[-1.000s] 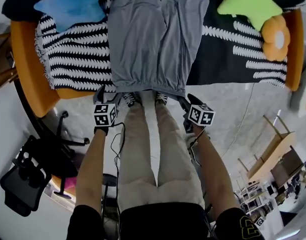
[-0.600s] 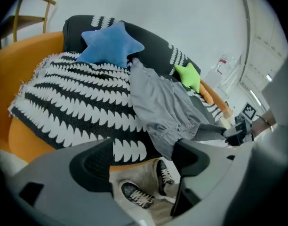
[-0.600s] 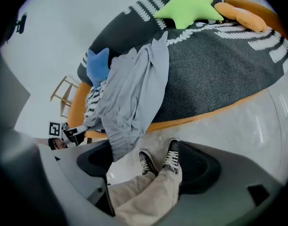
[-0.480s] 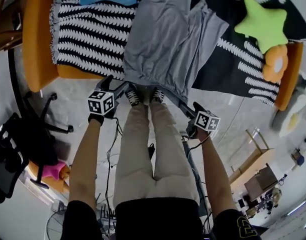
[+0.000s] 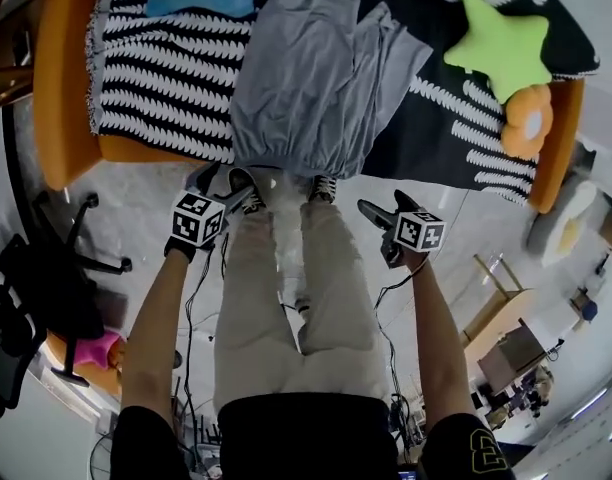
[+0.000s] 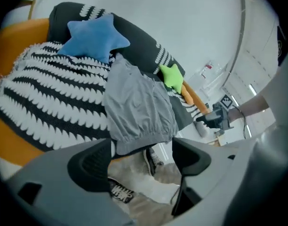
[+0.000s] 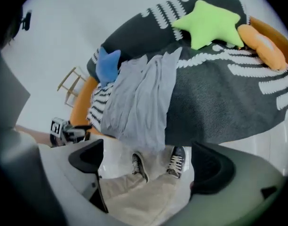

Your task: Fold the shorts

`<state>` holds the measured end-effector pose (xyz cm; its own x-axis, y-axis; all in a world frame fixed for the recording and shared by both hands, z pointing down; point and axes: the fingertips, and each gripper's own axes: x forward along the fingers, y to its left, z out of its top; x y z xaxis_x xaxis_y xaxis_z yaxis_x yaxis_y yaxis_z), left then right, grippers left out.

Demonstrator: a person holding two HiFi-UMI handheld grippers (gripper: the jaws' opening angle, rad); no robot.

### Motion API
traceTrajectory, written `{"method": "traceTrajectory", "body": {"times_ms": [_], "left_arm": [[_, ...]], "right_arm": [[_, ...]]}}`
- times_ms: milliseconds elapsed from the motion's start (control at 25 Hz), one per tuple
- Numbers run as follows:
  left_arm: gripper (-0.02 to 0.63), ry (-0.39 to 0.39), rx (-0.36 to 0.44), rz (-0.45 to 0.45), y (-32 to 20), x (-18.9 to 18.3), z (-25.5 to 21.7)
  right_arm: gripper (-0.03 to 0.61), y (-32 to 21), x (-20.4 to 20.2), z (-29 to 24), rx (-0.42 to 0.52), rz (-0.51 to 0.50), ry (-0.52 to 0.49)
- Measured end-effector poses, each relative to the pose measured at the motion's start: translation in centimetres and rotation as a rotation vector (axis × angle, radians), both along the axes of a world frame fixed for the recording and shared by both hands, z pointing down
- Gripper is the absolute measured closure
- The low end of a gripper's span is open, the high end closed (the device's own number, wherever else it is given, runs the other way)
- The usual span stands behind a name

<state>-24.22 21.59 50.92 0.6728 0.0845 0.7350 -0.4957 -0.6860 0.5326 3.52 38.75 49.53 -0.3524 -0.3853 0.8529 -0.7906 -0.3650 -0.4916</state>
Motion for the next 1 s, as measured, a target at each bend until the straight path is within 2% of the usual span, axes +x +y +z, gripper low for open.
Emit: {"method": "traceTrajectory", "body": {"times_ms": [80, 160, 280, 440, 600, 720, 840, 920, 1000], "left_arm": [[0.227, 0.008, -0.07, -0.045, 2.7, 2.2, -0.3], [0.227, 0.018, -0.144, -0.119, 5.1, 5.1, -0.3], [0.228, 0.014, -0.256, -0.224, 9.3, 9.7, 0.5], [0.229, -0.019, -0.382, -0.338, 14.1, 15.5, 3.8], [0.229, -0.052, -0.521, -0.445, 18.7, 20.0, 8.2], [0.229, -0.044, -0.601, -0.538, 20.6, 23.1, 9.3], [0.229, -0.001, -0.643, -0.641, 20.3, 25.5, 11.4], [0.229, 0.015, -0.646, -0.727, 19.2, 25.8, 12.8], [0.229, 0.008, -0.64, -0.809, 18.1, 25.7, 14.0]], "right_arm": [[-0.002, -2.2, 5.5, -0.3, 0.03, 0.097, 0.04], [0.049, -5.9, 11.7, -0.6, 0.071, 0.121, 0.109], [0.119, -12.7, 18.8, -1.1, 0.125, 0.032, 0.191], [0.204, -21.8, 24.8, 0.6, 0.154, -0.081, 0.248], [0.293, -26.4, 27.6, 4.1, 0.137, -0.07, 0.236], [0.301, -28.2, 27.8, 7.0, 0.108, -0.077, 0.184], [0.327, -29.4, 28.3, 8.1, 0.115, -0.035, 0.167], [0.341, -30.0, 28.1, 8.2, 0.139, 0.01, 0.141], [0.37, -30.1, 27.7, 8.3, 0.155, 0.006, 0.124]]}}
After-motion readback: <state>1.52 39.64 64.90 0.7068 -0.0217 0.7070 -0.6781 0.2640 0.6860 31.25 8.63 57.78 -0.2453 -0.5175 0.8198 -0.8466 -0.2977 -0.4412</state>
